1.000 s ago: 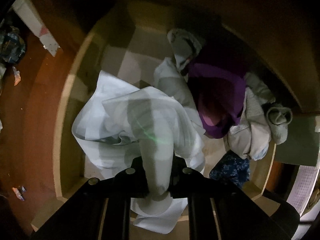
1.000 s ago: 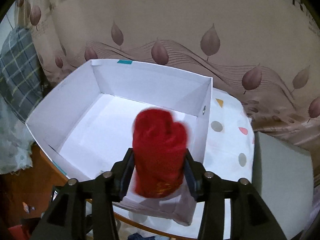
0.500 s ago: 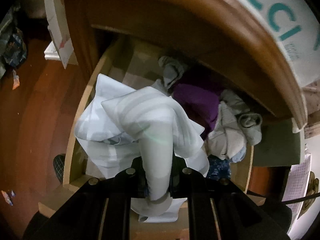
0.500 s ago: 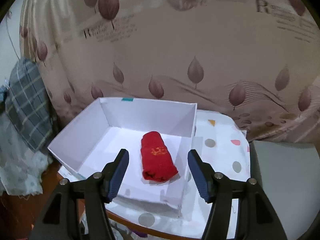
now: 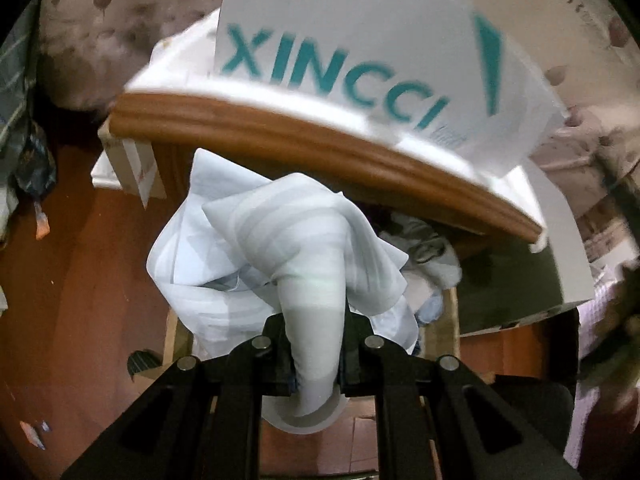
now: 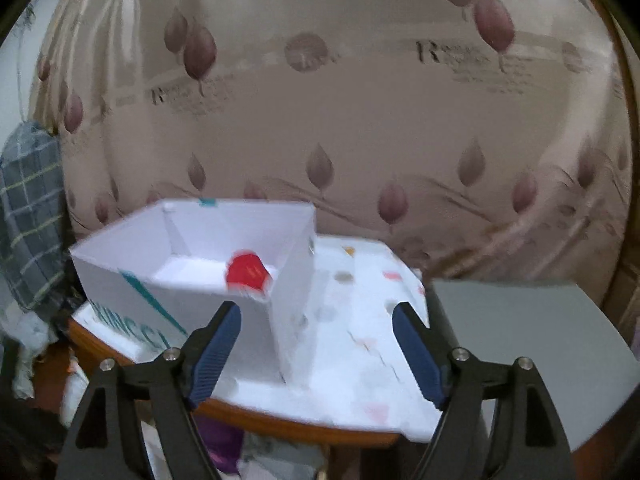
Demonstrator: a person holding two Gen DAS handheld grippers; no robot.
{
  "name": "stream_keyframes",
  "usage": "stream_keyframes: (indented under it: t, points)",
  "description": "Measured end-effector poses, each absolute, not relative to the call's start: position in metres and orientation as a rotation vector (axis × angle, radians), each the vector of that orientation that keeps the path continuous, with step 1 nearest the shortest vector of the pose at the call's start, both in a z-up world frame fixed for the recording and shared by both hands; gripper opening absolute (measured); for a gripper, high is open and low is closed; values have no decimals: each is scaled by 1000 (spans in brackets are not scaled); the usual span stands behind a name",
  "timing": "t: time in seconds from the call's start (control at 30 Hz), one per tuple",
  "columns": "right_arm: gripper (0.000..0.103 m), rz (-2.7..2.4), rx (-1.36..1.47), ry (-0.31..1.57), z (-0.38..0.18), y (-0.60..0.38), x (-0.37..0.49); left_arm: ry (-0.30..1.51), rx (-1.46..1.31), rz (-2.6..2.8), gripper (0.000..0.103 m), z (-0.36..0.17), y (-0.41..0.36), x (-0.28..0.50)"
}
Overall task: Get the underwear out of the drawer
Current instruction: 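Carry the white underwear with the left tool and drop it into the white box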
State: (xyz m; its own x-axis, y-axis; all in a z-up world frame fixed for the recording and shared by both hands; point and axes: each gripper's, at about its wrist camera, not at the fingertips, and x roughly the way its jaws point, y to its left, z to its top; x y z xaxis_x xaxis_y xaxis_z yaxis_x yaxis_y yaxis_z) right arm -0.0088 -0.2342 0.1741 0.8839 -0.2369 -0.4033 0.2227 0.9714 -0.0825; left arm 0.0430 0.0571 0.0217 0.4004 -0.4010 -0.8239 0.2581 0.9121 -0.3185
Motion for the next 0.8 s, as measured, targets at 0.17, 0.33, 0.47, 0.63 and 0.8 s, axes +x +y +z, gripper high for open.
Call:
stream_keyframes:
  t: [0.17,0.33,0.47,0.63,0.8]
  points:
    - [80,-250,28,533,142,-251,-17,998,-167,-472,12,81,70,35]
    - [80,-254,63,556,140,-261,-22,877,-181,-504,12,153,78,37]
    - [80,-249,85,562,142,-263,-22,775,-191,-516,12,211,79,53]
    - [80,-241,84,564,143,-260,-26,670,-183,-505,12,271,69,83]
    - [80,-224,59,574,139,-254,-30,672,-157,-474,13,283,42,125]
